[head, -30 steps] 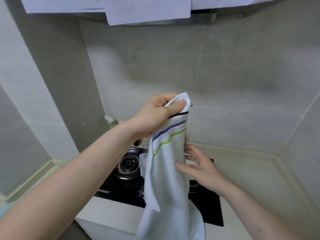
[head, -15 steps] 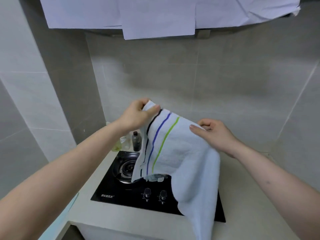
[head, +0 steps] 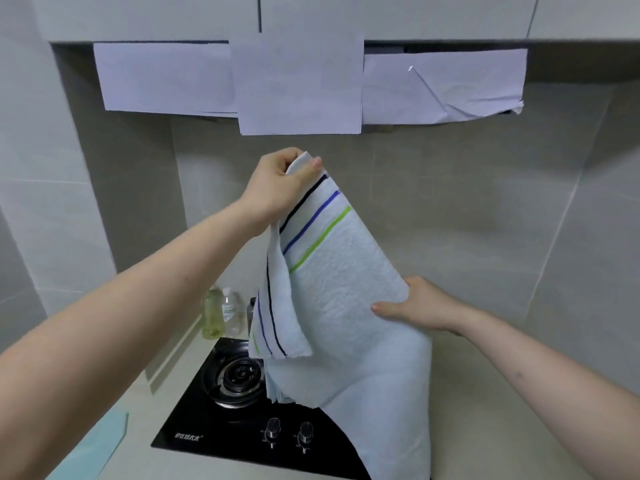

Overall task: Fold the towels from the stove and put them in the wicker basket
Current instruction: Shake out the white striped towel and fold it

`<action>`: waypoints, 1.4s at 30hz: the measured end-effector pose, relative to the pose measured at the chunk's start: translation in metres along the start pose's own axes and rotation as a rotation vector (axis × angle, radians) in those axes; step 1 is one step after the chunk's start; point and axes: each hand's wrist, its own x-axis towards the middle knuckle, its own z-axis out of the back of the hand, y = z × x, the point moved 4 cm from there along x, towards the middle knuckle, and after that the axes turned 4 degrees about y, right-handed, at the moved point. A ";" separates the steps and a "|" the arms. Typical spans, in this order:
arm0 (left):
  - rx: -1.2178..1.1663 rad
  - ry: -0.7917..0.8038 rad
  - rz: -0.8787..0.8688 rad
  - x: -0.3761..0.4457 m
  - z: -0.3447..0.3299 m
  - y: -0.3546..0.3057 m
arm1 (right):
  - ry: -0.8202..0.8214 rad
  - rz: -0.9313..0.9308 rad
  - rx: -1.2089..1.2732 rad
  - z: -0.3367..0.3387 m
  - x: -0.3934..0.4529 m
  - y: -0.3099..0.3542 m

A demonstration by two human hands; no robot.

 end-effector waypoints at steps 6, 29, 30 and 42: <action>0.040 0.032 0.050 -0.003 0.005 0.010 | -0.080 -0.202 -0.365 0.037 -0.011 -0.065; 0.268 0.835 0.317 -0.077 -0.096 0.098 | -0.247 0.132 0.354 0.020 -0.027 0.027; 0.221 0.783 0.337 -0.076 -0.090 0.104 | -0.248 0.122 0.335 0.020 -0.031 0.024; 0.134 0.655 -0.009 -0.069 -0.084 0.040 | -0.112 0.021 0.256 0.007 -0.033 0.000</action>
